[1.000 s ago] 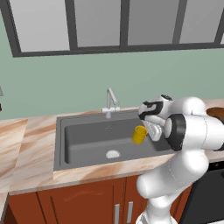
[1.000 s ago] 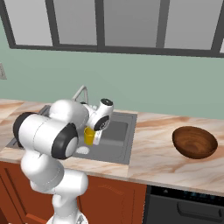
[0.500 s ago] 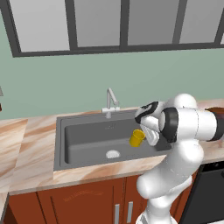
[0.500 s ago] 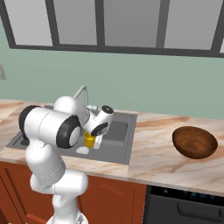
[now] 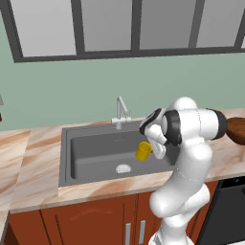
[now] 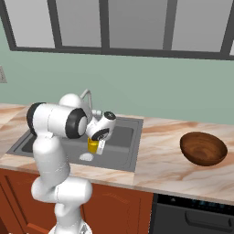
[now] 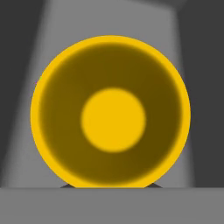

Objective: Pick the mug and place it in the sink. Pick the bowl and place it in the open cabinet and then close the cabinet.

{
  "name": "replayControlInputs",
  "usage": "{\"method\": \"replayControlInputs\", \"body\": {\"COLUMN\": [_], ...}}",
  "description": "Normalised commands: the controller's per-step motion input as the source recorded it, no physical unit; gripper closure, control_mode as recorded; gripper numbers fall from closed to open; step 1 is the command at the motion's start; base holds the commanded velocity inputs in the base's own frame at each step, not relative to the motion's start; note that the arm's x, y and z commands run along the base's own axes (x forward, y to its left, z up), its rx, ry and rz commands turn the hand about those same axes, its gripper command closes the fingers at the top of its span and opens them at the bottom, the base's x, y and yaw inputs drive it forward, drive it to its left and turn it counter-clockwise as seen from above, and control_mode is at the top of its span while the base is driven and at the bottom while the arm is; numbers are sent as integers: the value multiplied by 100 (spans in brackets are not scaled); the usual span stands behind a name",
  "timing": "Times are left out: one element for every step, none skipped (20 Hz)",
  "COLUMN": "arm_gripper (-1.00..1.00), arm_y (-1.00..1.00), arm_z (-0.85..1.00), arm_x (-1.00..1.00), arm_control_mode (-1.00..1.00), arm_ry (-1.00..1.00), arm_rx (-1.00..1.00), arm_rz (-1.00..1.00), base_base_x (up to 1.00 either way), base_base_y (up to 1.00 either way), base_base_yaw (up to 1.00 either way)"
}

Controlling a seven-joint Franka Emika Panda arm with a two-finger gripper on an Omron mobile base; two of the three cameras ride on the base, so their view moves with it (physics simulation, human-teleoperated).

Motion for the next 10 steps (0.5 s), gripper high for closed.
{"method": "replayControlInputs", "body": {"arm_gripper": [100,100,100,100,100,100,100,100,100,100], "arm_y": [0,0,0,0,0,0,0,0,0,0], "arm_z": [-21,-24,-27,-29,-32,-34,-31,-34,-31,-32], "arm_x": [28,19,19,21,19,21,19,21,22,24], "arm_control_mode": [-100,-100,-100,-100,-100,-100,-100,-100,-100,-100], "arm_ry": [0,0,-1,-2,-3,-2,0,0,0,-1], "arm_rx": [0,0,0,0,0,0,0,0,0,0], "arm_rz": [0,0,0,0,0,0,0,0,0,0], "base_base_x": [0,0,0,0,0,0,0,0,0,0], "base_base_y": [0,0,0,0,0,0,0,0,0,0], "base_base_yaw": [0,0,0,0,0,0,0,0,0,0]}}
